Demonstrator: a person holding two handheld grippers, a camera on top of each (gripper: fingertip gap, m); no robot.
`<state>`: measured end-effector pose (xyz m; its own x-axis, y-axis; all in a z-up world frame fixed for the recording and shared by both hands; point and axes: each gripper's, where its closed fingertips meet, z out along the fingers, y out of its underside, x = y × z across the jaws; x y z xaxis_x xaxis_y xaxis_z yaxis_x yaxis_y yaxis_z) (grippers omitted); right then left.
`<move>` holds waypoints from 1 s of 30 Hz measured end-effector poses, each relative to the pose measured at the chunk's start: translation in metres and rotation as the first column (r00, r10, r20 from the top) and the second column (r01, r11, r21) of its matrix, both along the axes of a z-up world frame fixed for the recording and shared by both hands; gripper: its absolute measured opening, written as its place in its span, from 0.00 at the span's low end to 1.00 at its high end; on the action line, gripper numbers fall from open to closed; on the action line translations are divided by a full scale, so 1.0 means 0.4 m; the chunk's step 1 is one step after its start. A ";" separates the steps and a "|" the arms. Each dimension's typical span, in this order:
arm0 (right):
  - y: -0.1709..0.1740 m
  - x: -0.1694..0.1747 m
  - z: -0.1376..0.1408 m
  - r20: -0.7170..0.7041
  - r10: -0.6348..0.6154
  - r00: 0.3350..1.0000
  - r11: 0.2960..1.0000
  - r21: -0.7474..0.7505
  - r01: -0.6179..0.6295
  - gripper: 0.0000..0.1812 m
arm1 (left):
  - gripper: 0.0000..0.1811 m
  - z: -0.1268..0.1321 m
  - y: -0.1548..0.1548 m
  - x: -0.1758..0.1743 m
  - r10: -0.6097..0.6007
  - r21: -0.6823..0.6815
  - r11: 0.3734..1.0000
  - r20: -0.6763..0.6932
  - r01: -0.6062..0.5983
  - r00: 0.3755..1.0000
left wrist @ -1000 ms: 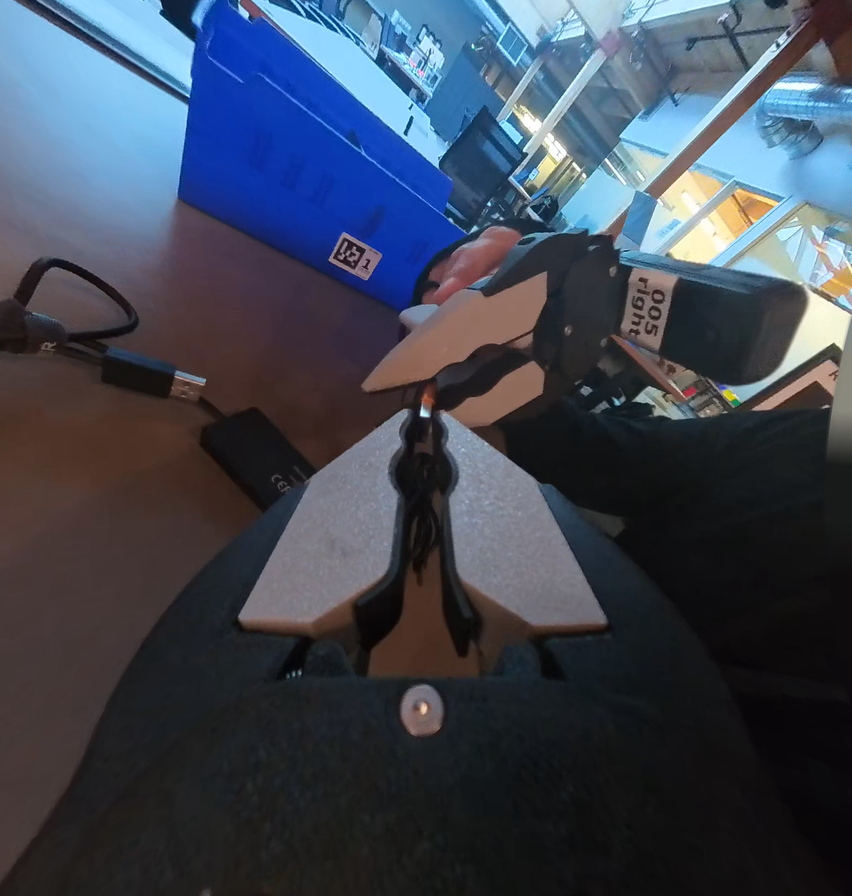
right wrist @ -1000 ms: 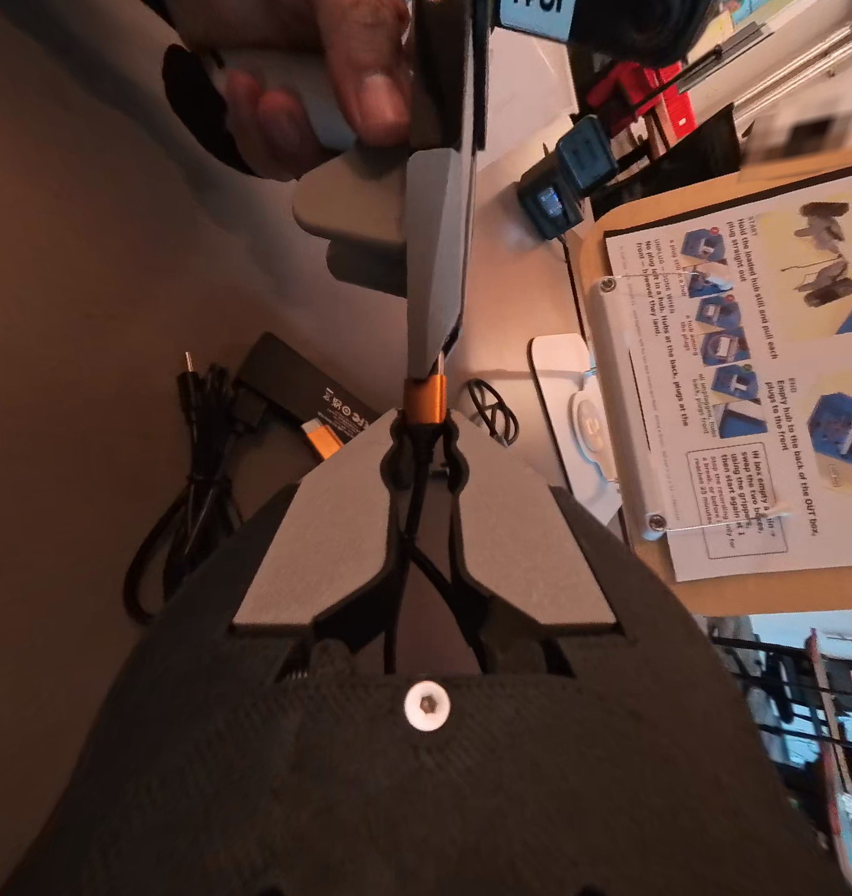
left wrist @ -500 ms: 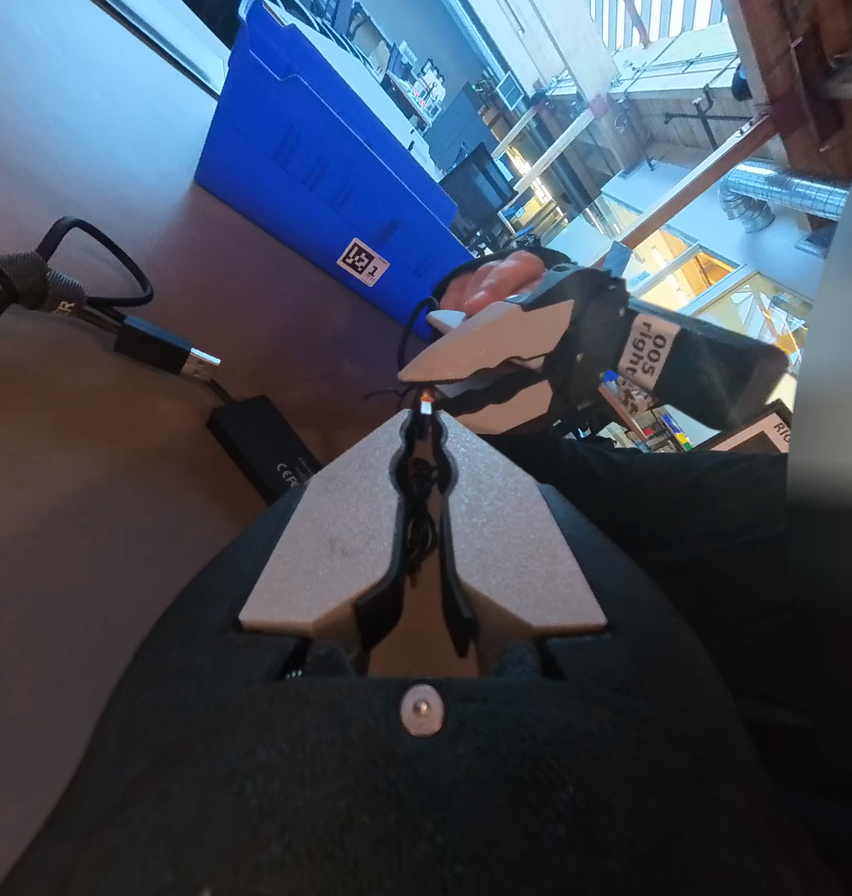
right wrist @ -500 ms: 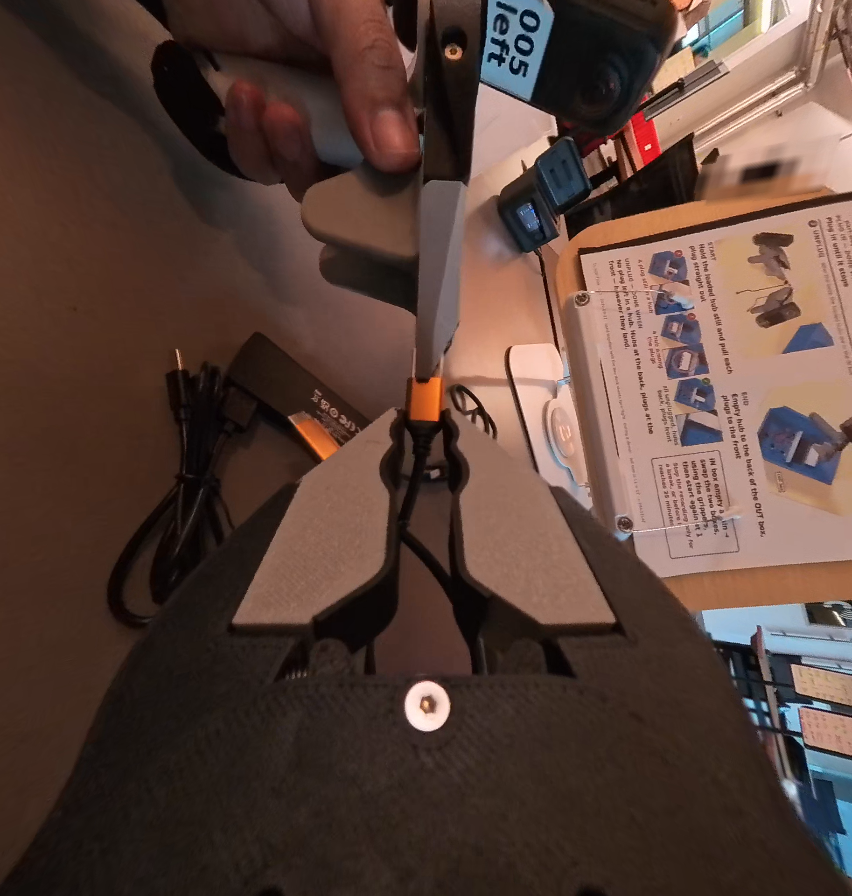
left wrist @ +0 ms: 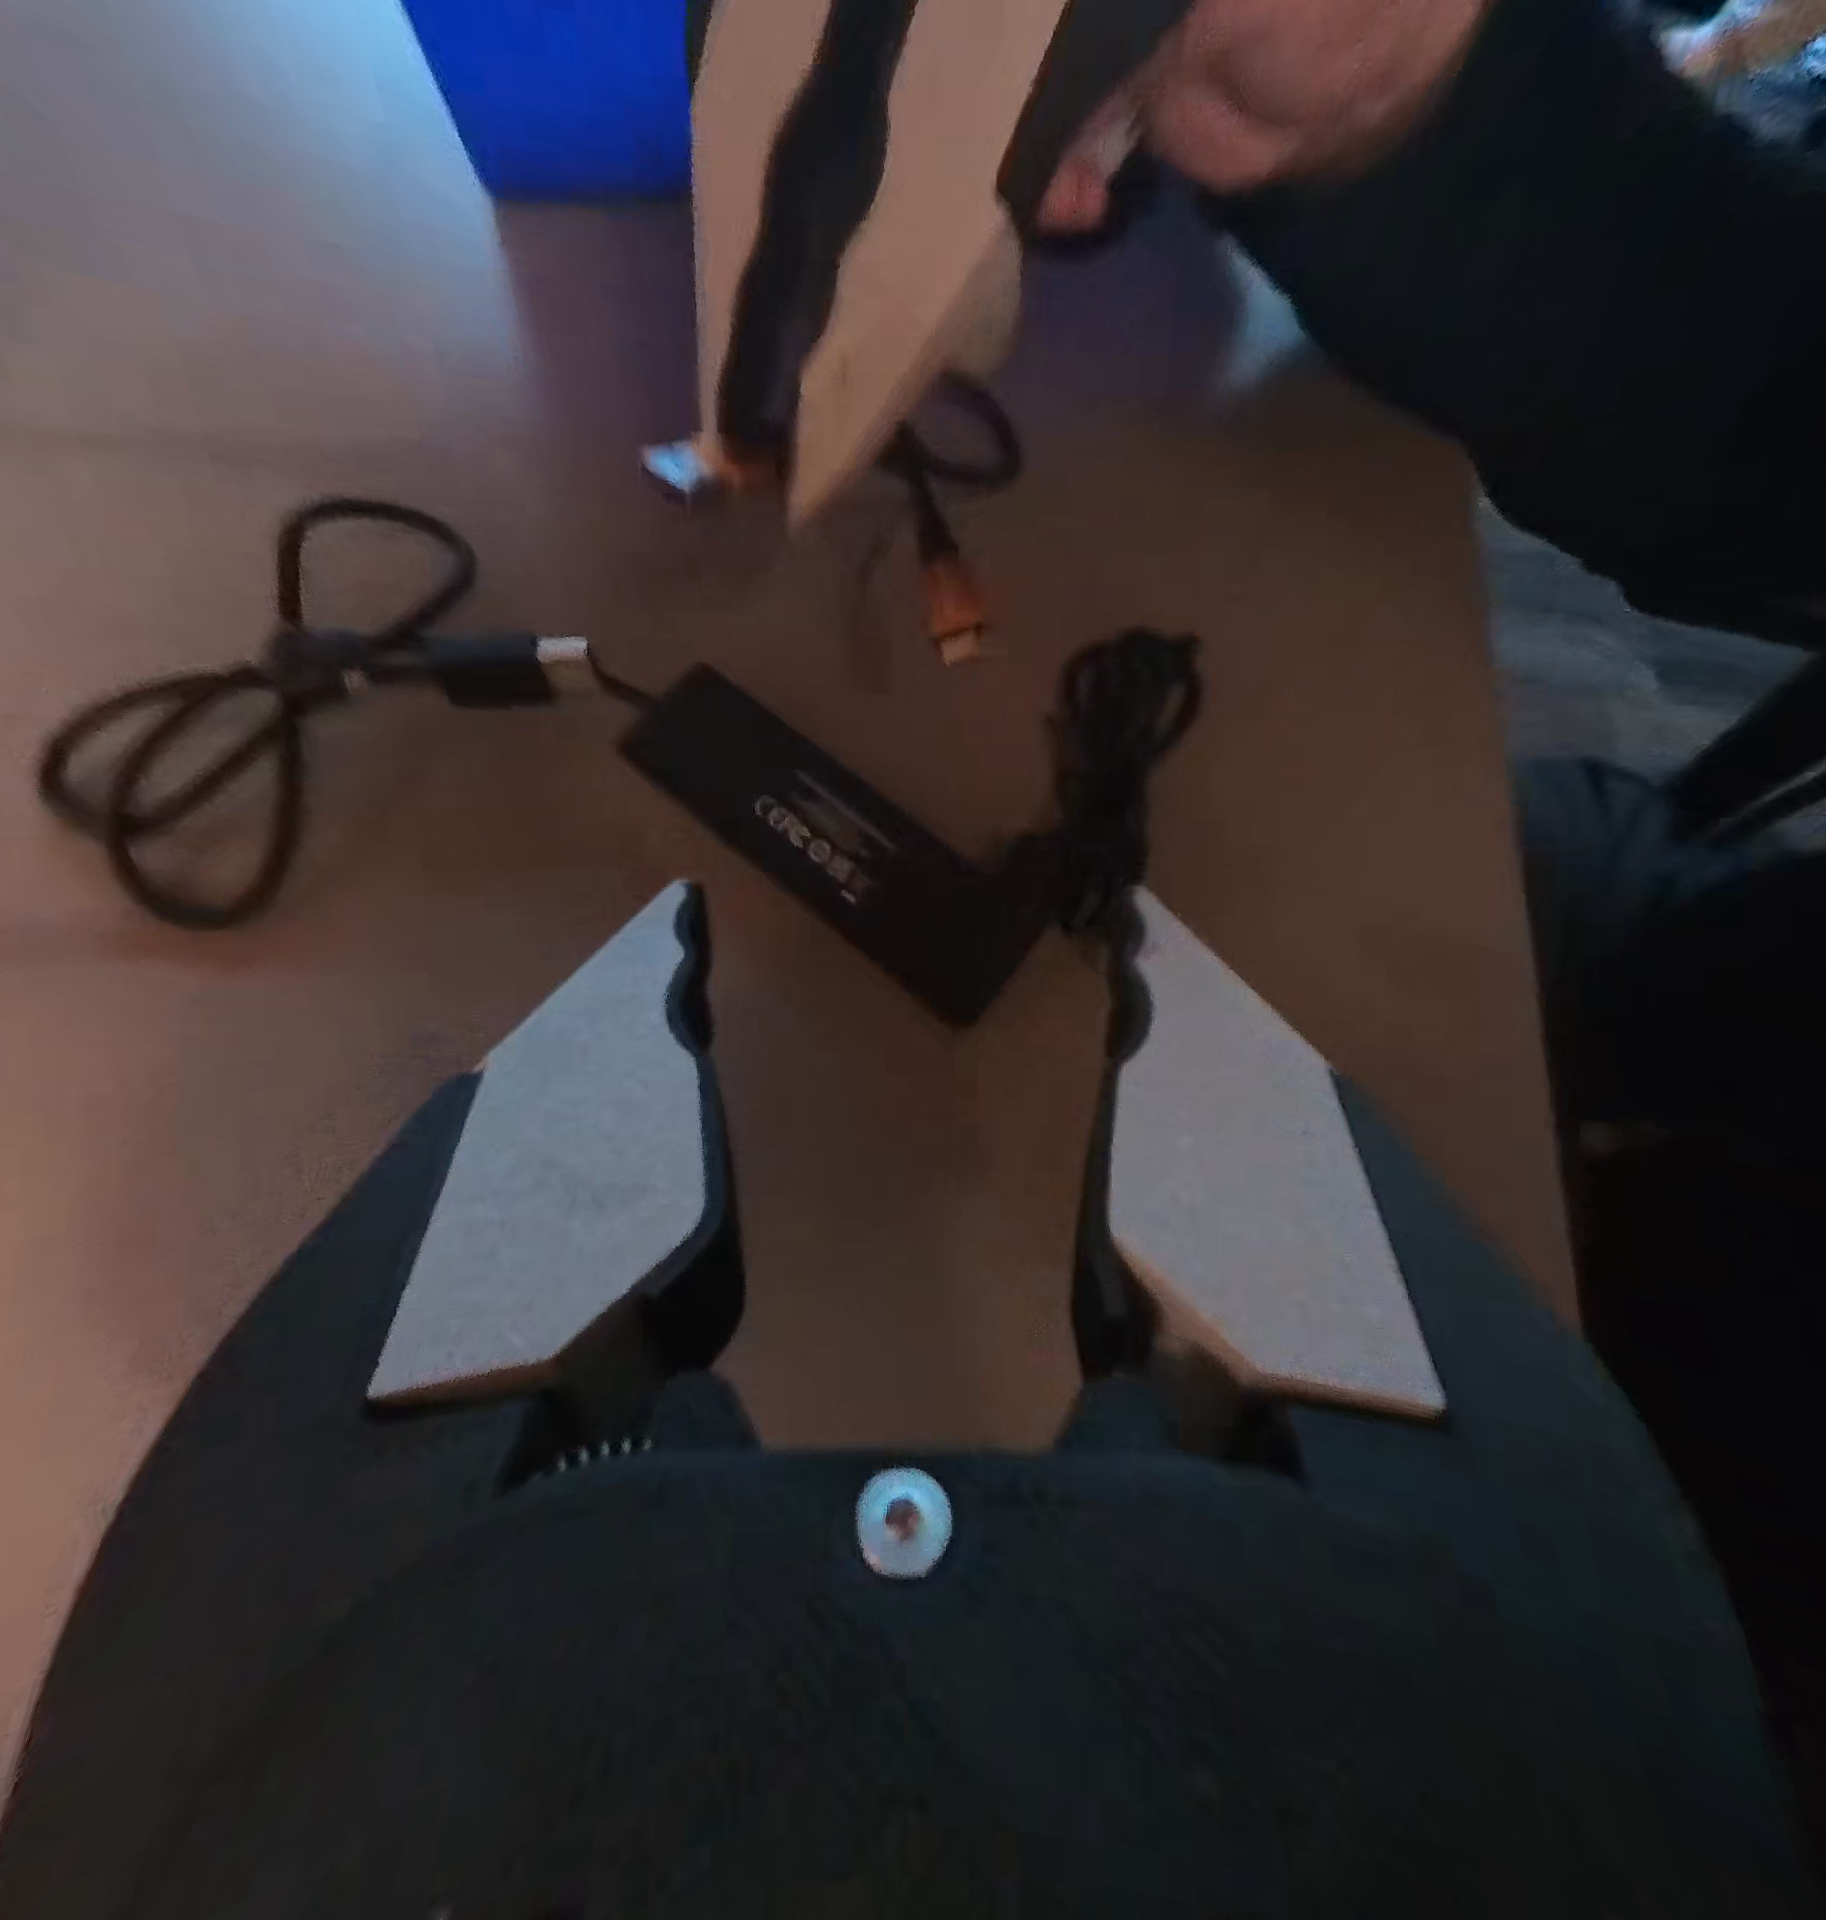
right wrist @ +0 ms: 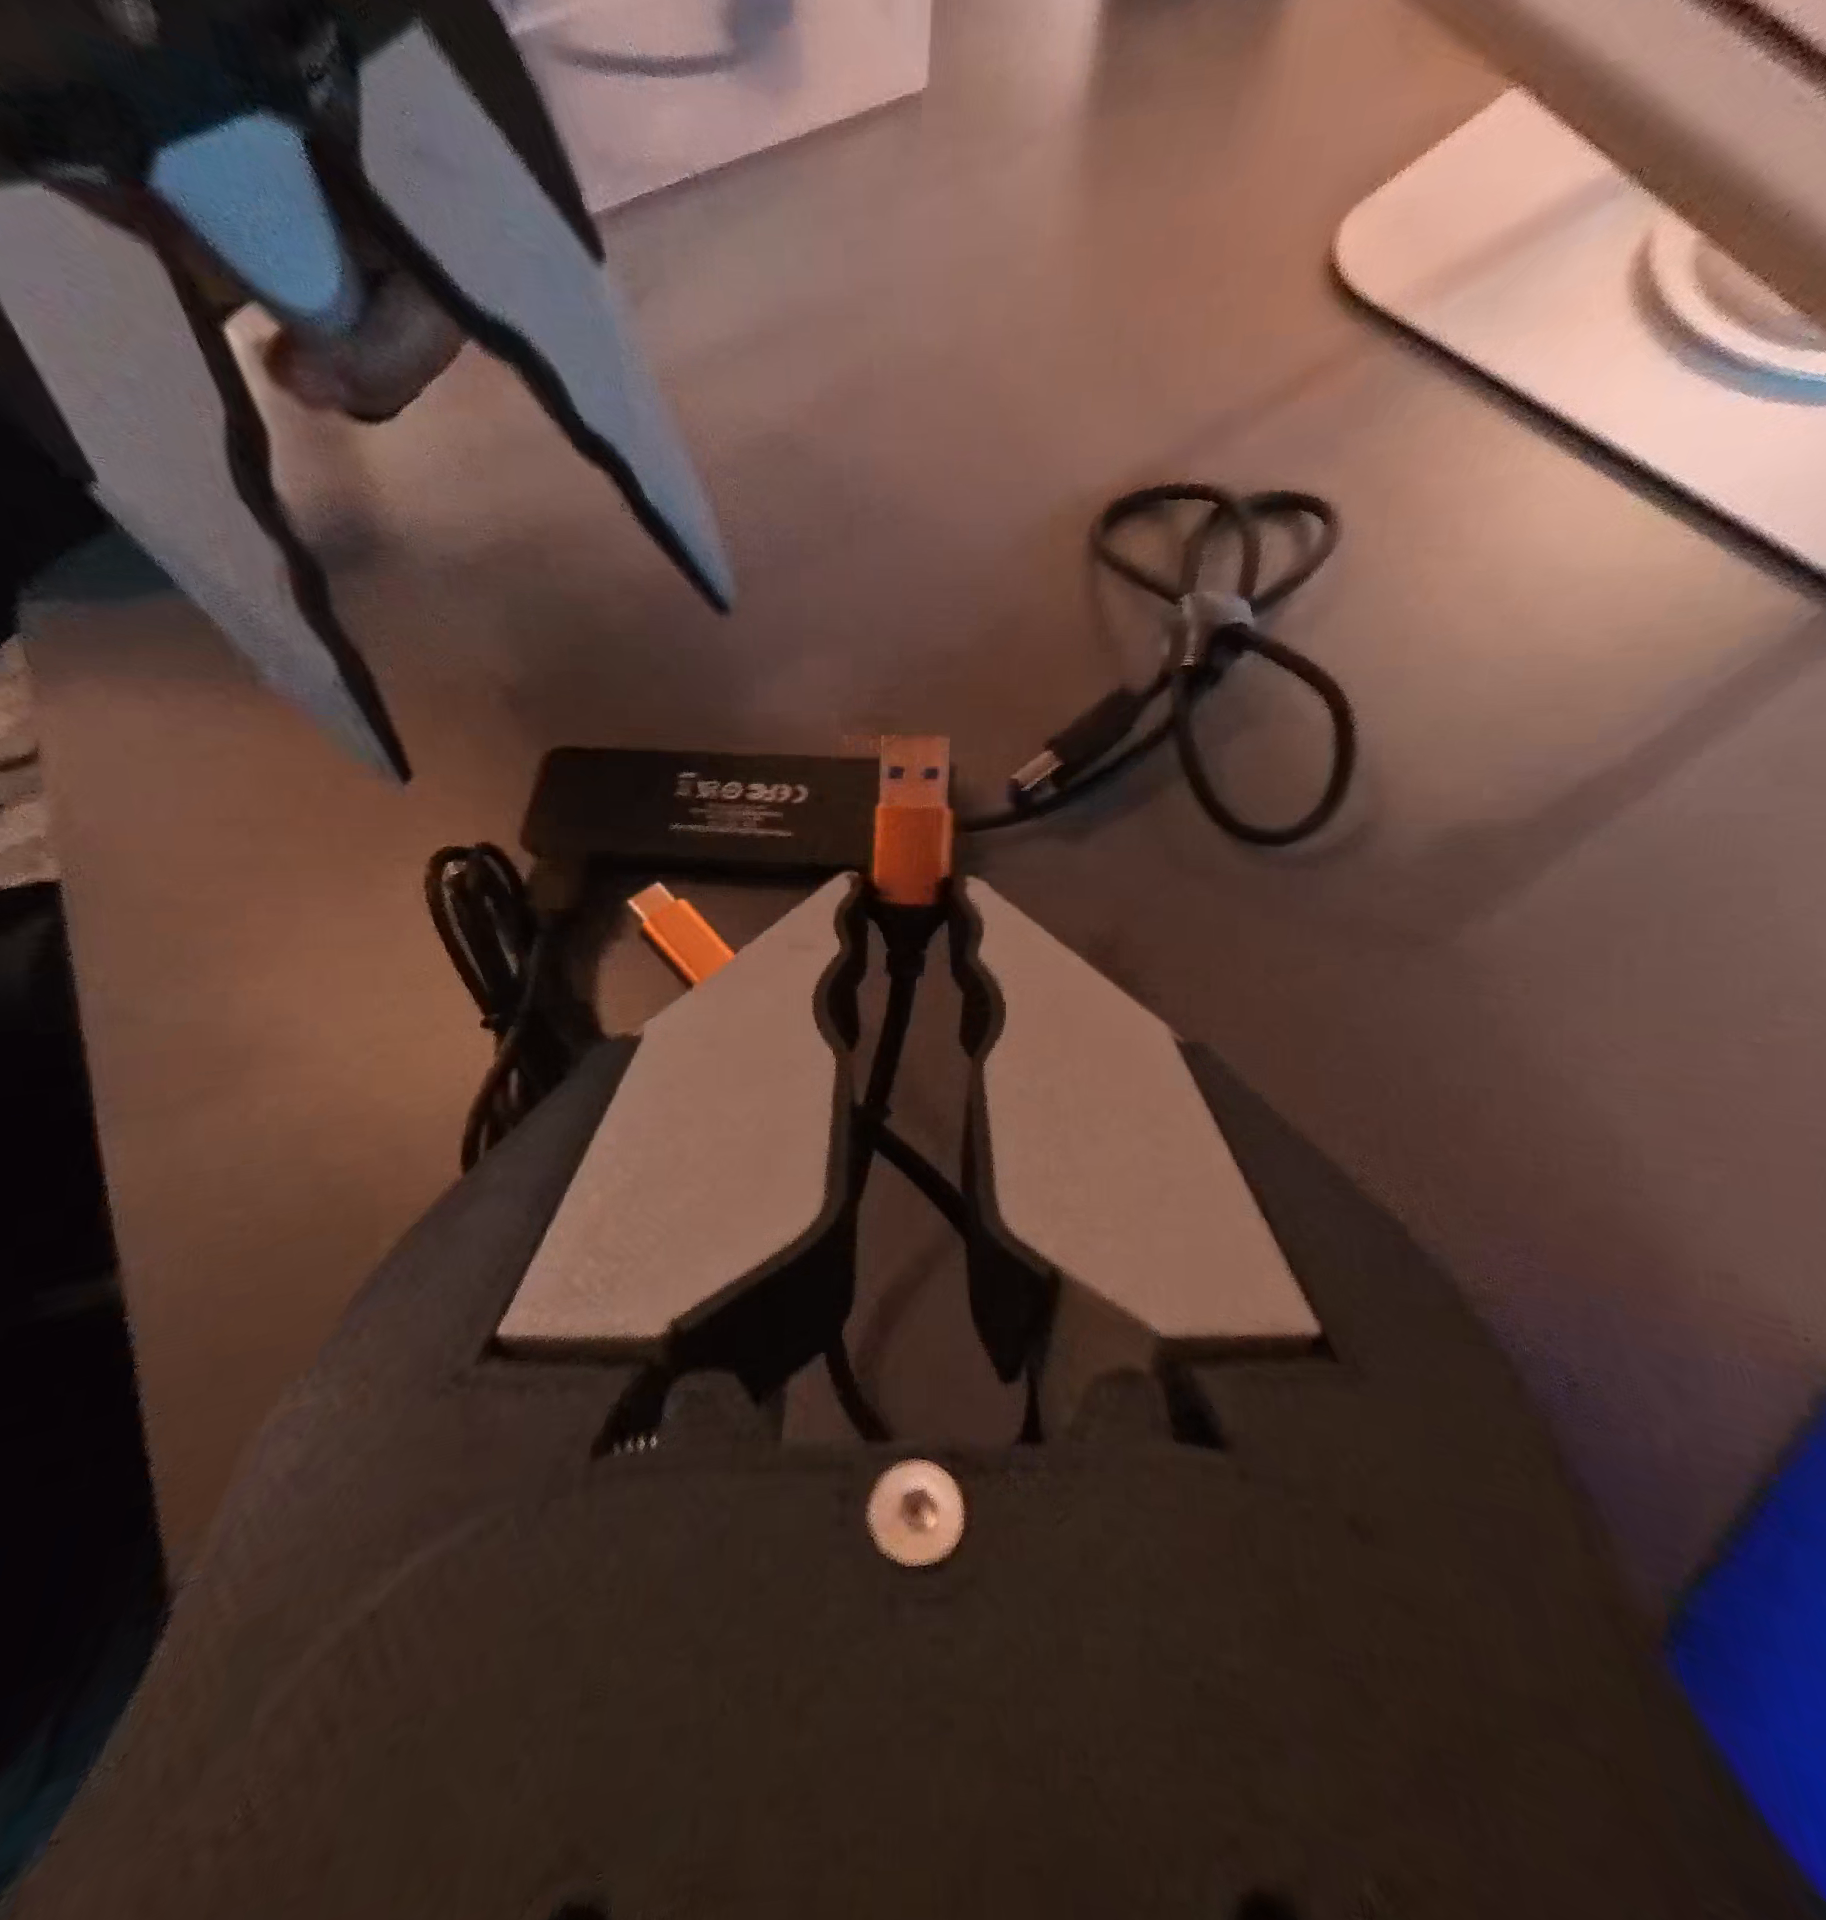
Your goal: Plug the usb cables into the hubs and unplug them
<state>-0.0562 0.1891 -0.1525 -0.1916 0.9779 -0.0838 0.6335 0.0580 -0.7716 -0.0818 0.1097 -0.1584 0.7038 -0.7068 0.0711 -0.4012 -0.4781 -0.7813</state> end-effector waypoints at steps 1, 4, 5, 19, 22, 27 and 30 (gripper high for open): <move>0.010 0.000 0.006 -0.013 -0.018 1.000 1.000 0.008 0.018 0.07 | 0.42 -0.014 0.005 -0.001 0.020 -0.028 0.999 -0.009 -0.021 1.000; 0.029 -0.001 0.016 -0.031 -0.056 0.998 0.998 0.023 0.057 0.07 | 0.42 -0.051 0.023 0.002 0.094 -0.072 0.993 -0.062 -0.098 0.994; 0.036 0.000 0.010 -0.021 -0.067 0.998 0.997 0.039 0.068 0.07 | 0.39 -0.061 0.037 -0.004 0.150 -0.082 0.984 -0.075 -0.156 0.986; 0.070 0.023 -0.087 0.172 -0.094 0.981 0.956 0.289 0.041 0.07 | 0.22 -0.101 0.089 0.012 0.224 -0.135 0.958 -0.197 -0.253 0.954; 0.072 0.025 -0.096 0.186 -0.091 0.978 0.942 0.333 0.024 0.07 | 0.20 -0.092 0.086 -0.006 0.237 -0.154 0.955 -0.112 -0.252 0.965; 0.061 0.028 -0.113 0.218 -0.065 0.974 0.946 0.323 -0.009 0.07 | 0.19 -0.026 0.100 -0.076 0.335 -0.083 0.940 0.041 -0.331 0.941; 0.060 0.024 -0.111 0.212 -0.065 0.975 0.940 0.341 -0.011 0.07 | 0.19 0.030 0.108 -0.085 0.349 -0.021 0.937 0.147 -0.350 0.926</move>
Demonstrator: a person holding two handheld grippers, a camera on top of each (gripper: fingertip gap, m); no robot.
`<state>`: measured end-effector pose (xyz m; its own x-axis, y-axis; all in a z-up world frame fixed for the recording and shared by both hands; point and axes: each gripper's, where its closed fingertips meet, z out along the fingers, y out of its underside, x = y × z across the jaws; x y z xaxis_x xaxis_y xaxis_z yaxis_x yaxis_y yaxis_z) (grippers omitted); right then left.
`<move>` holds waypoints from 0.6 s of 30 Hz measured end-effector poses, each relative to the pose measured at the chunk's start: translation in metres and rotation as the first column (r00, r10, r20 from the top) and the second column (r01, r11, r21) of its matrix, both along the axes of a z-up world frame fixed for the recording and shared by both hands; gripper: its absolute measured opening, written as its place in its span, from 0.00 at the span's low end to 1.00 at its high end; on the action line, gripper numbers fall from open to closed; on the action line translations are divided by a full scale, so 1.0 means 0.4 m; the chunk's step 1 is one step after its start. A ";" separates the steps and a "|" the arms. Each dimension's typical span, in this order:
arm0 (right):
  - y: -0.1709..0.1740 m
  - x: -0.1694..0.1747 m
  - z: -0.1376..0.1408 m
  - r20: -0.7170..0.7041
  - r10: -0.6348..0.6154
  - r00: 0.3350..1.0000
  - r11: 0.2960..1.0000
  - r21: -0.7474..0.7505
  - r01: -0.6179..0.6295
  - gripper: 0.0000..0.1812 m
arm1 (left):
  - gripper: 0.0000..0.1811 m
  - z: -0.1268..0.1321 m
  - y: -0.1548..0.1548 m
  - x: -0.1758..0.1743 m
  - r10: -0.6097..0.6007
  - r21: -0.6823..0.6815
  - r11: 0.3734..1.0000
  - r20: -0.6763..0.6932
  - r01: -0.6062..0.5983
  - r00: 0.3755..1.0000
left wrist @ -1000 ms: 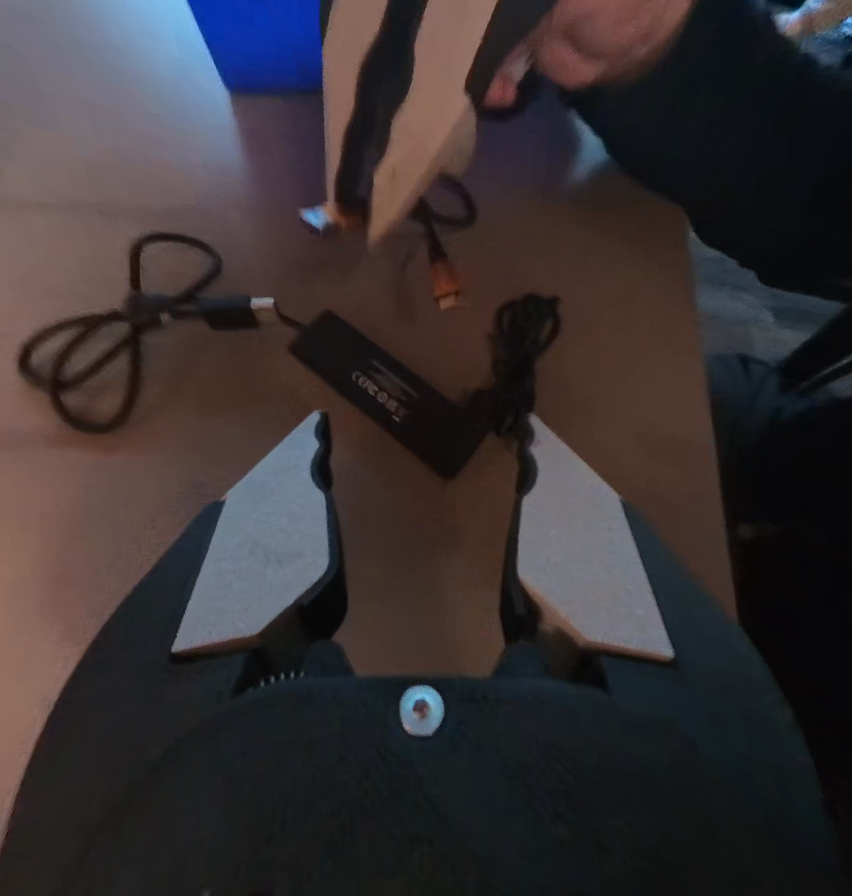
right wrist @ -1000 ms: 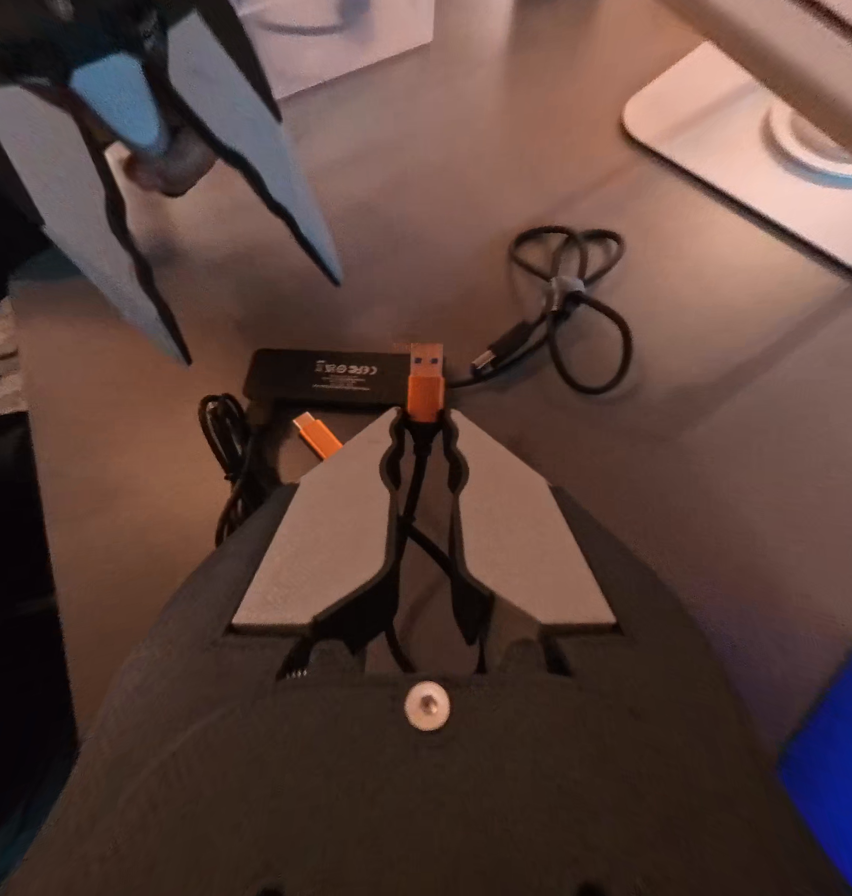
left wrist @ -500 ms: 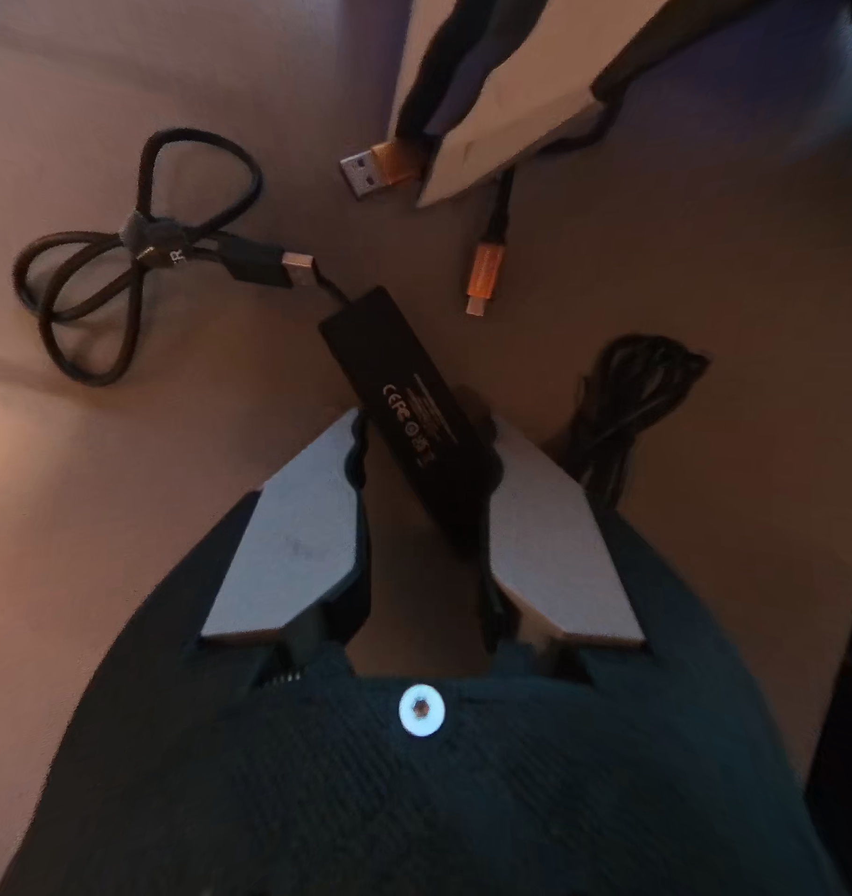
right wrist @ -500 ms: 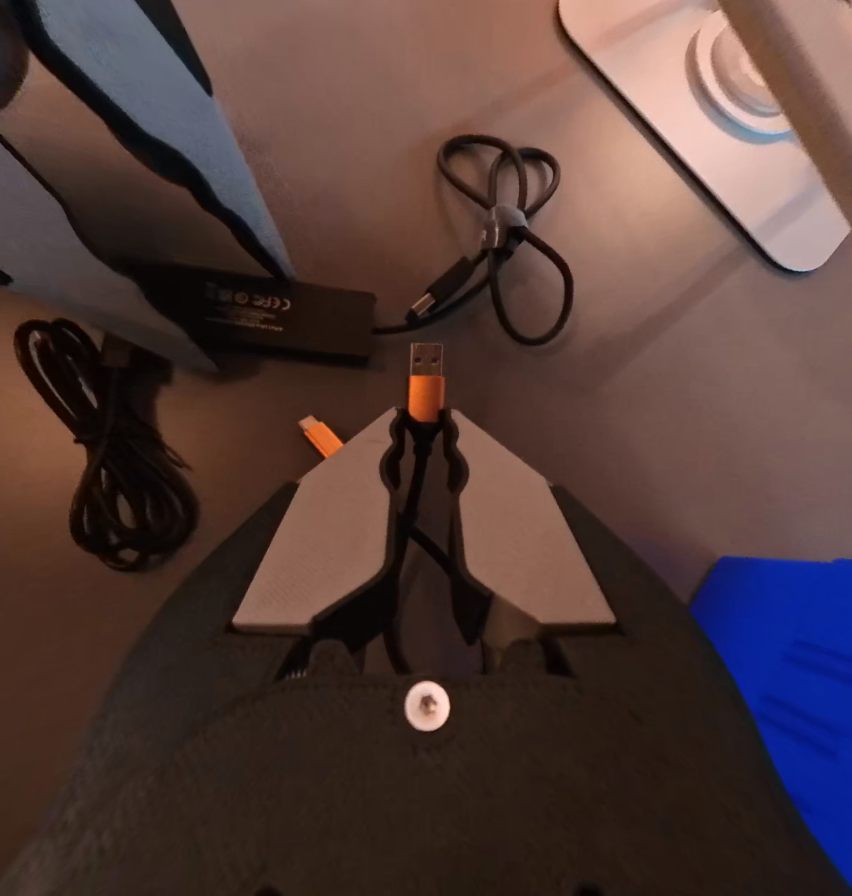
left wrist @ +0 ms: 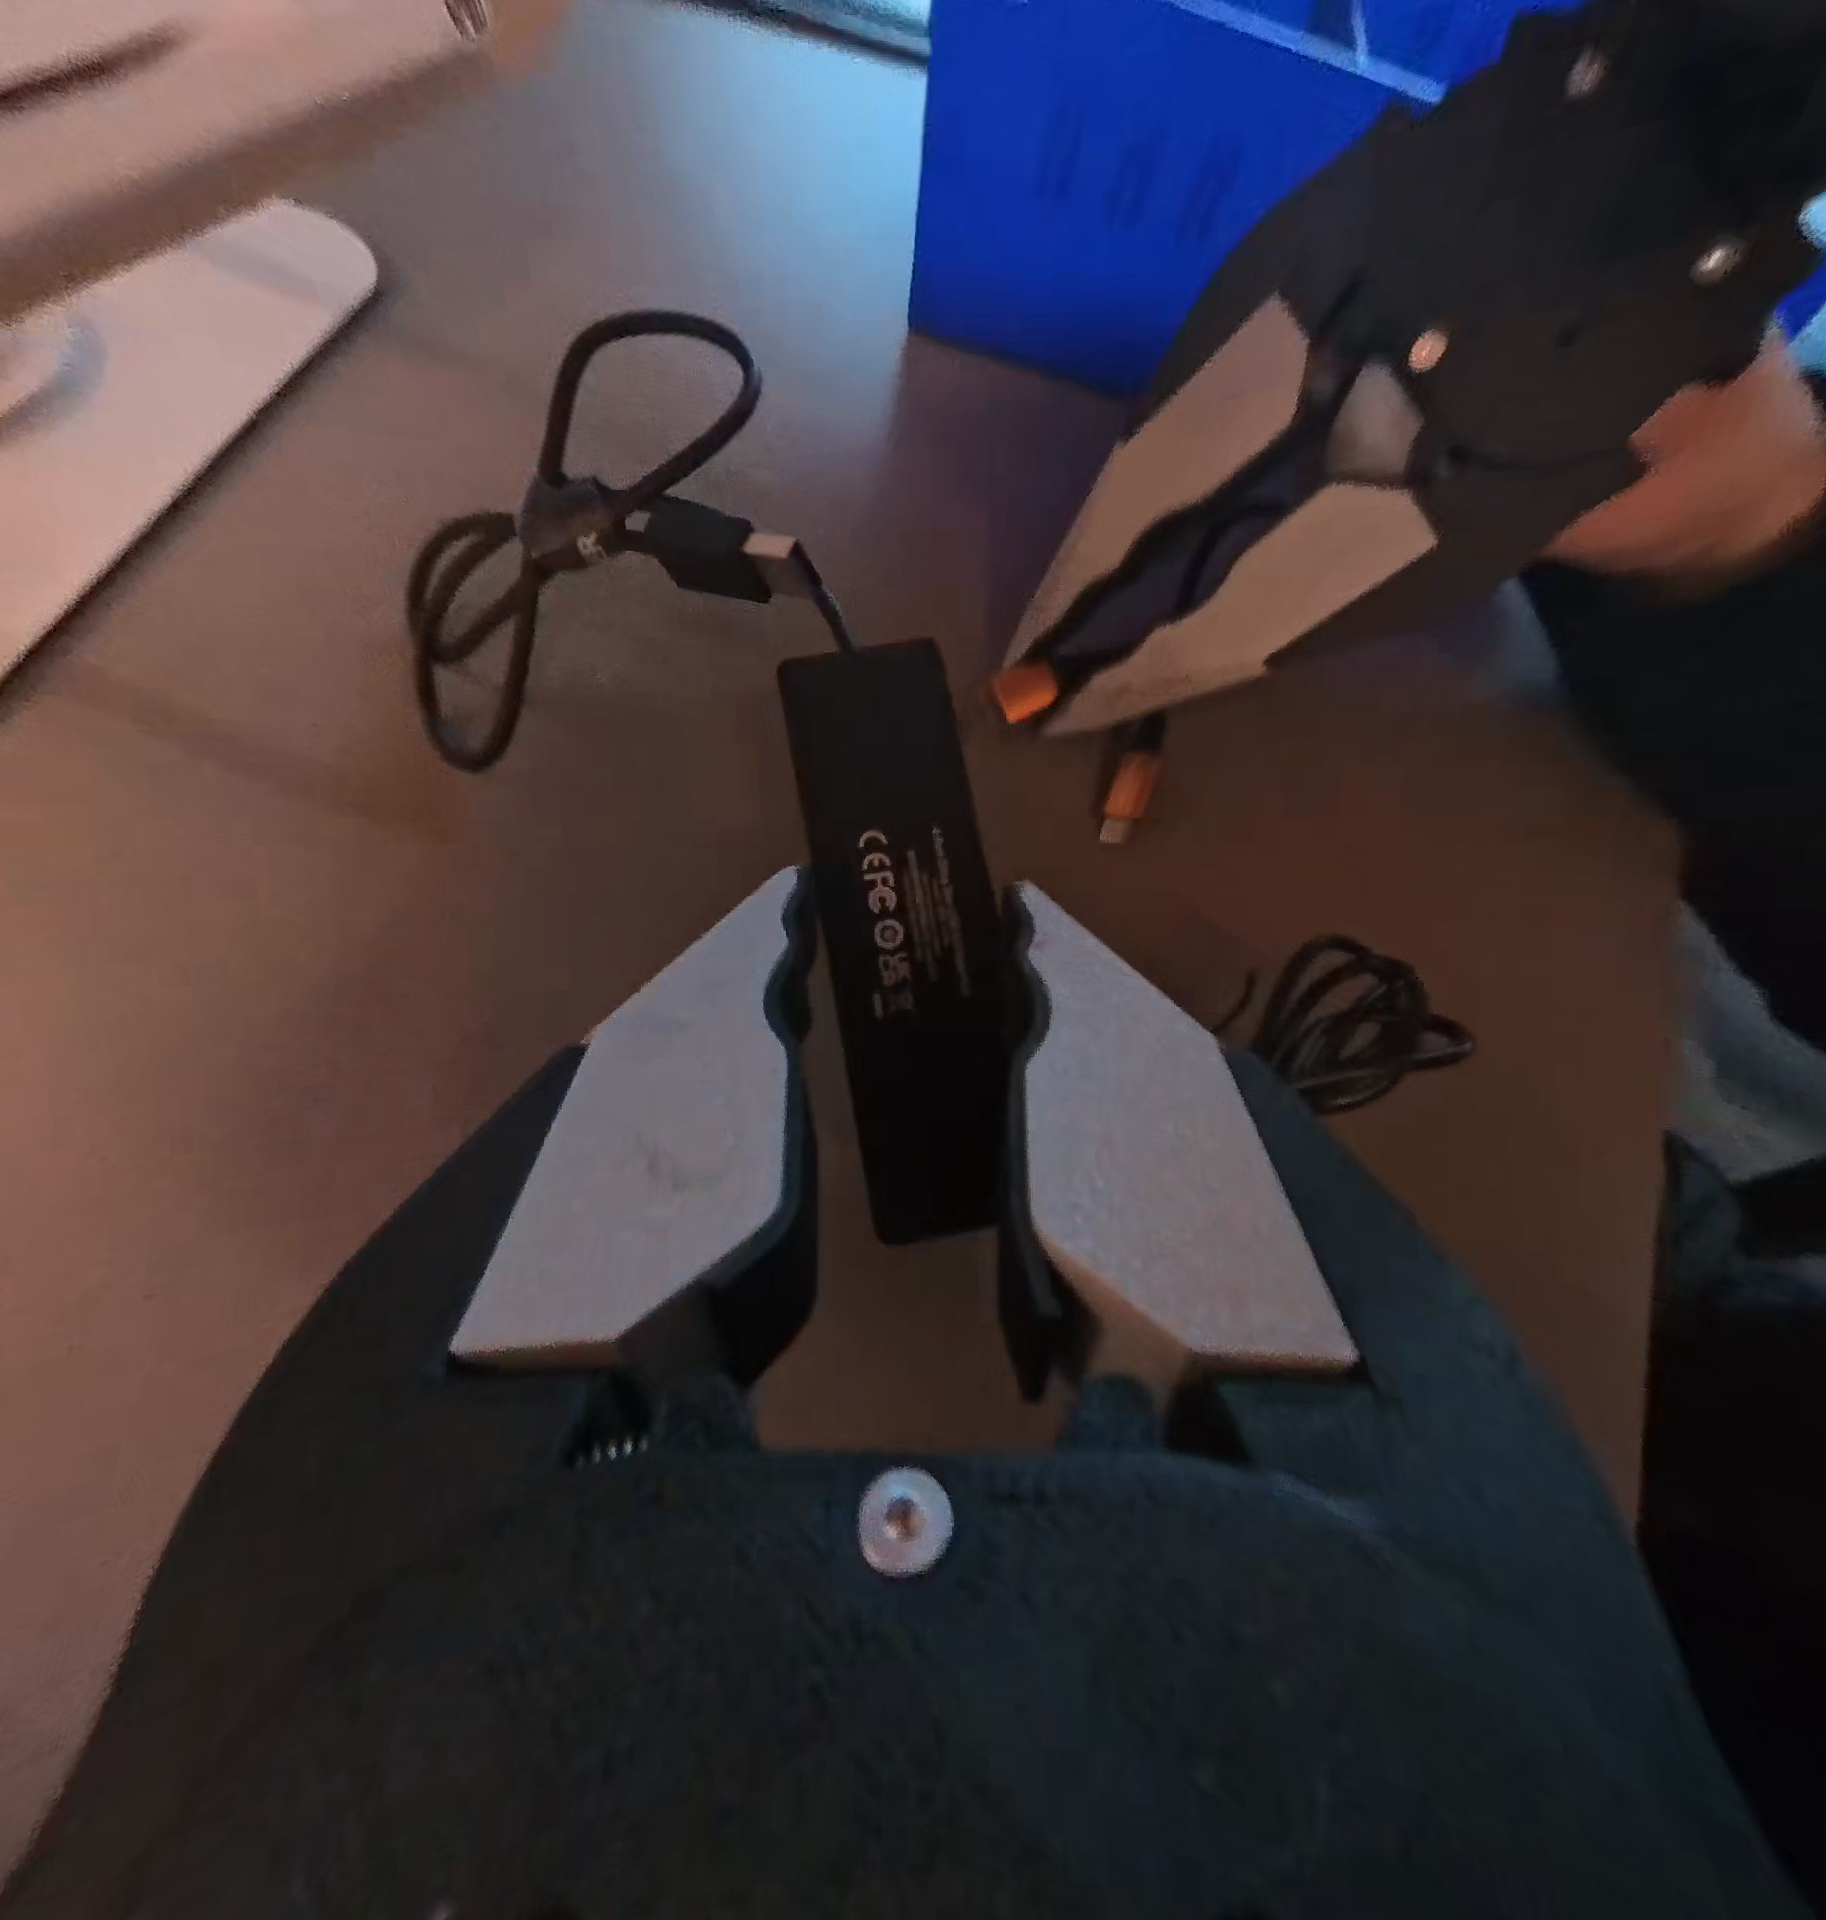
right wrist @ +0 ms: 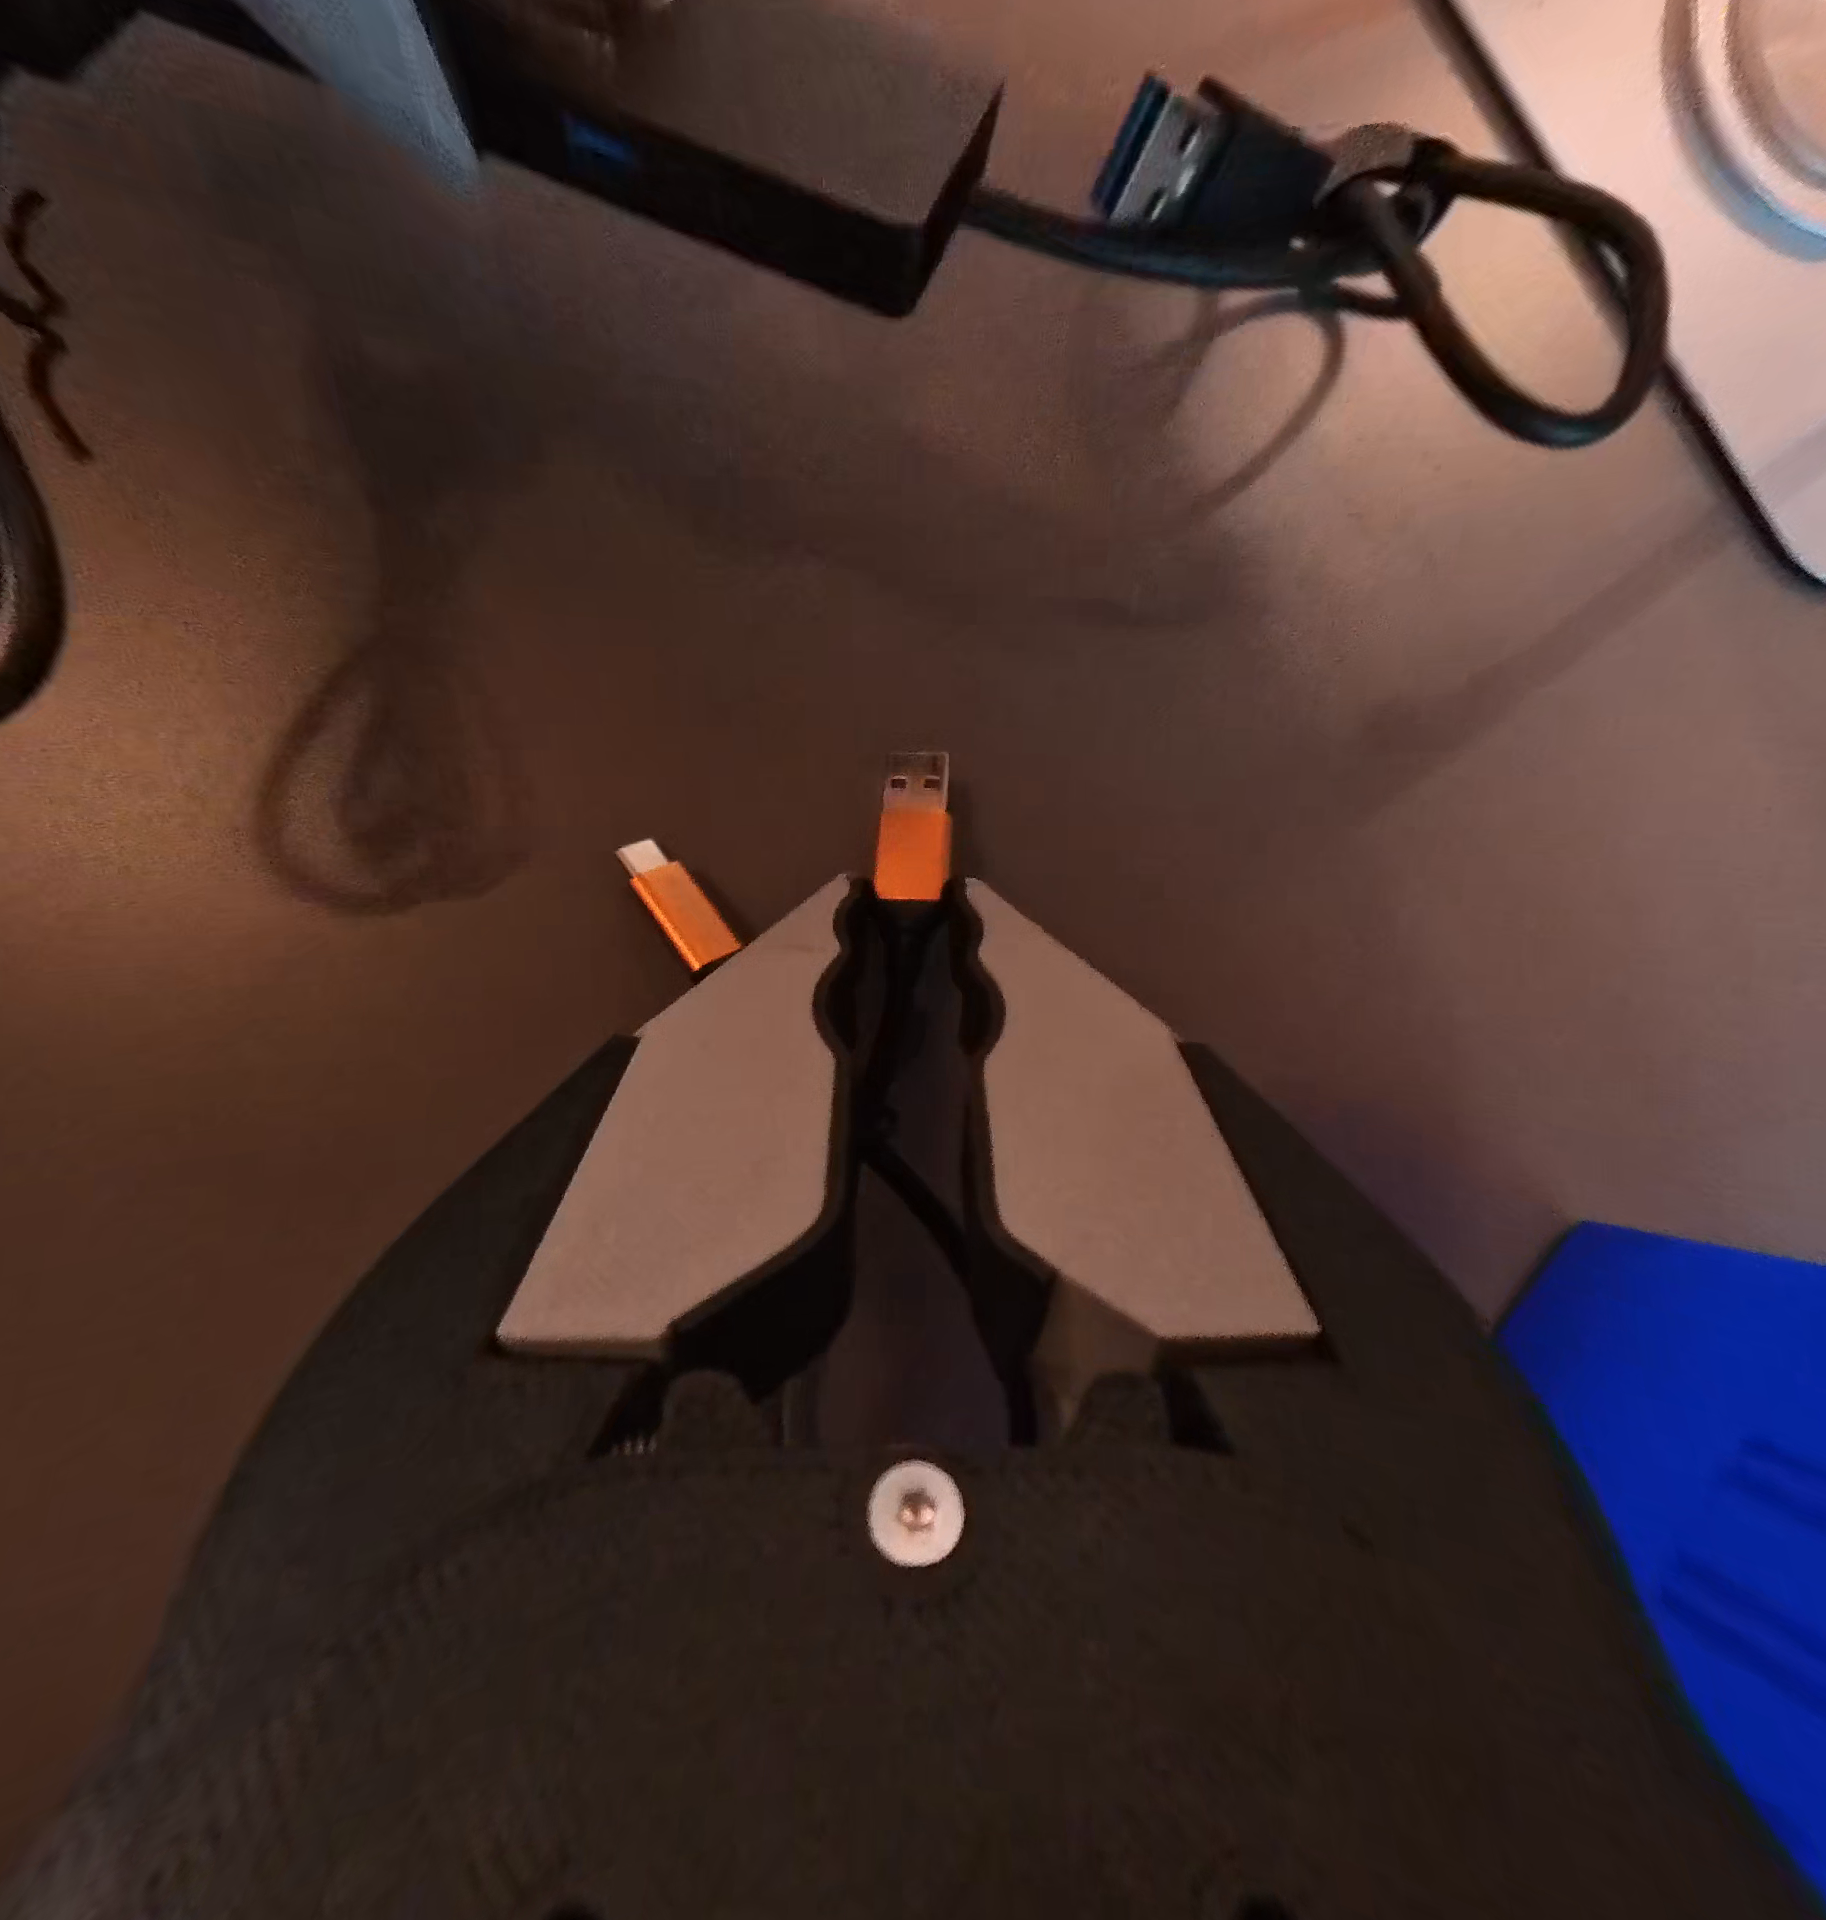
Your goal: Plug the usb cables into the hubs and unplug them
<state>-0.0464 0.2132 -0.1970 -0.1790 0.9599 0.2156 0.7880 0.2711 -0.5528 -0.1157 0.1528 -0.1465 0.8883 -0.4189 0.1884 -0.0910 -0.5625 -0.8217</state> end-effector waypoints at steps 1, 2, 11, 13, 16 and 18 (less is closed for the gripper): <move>0.002 -0.004 0.004 -0.010 0.001 1.000 1.000 0.018 0.000 0.09 | 0.19 0.009 0.002 -0.001 0.003 0.017 1.000 0.012 -0.003 1.000; 0.003 -0.009 0.013 -0.029 0.005 1.000 0.999 0.039 -0.004 0.15 | 0.19 0.010 0.001 0.002 -0.002 0.020 1.000 0.023 0.002 1.000; -0.109 -0.076 0.121 -0.203 0.314 0.928 0.870 0.453 -0.195 0.24 | 0.19 -0.012 -0.028 0.079 -0.139 -0.061 0.987 0.112 0.146 0.984; -0.139 -0.087 0.116 -0.184 0.364 0.913 0.833 0.504 -0.231 0.19 | 0.19 -0.005 -0.036 0.105 -0.179 -0.054 0.981 0.144 0.188 0.973; -0.140 -0.089 0.112 -0.156 0.383 0.910 0.784 0.576 -0.232 0.13 | 0.19 -0.001 -0.045 0.125 -0.217 -0.050 0.972 0.156 0.228 0.963; -0.145 -0.085 0.128 -0.185 0.394 0.900 0.790 0.569 -0.229 0.12 | 0.20 0.013 -0.052 0.130 -0.250 -0.028 0.966 0.173 0.258 0.953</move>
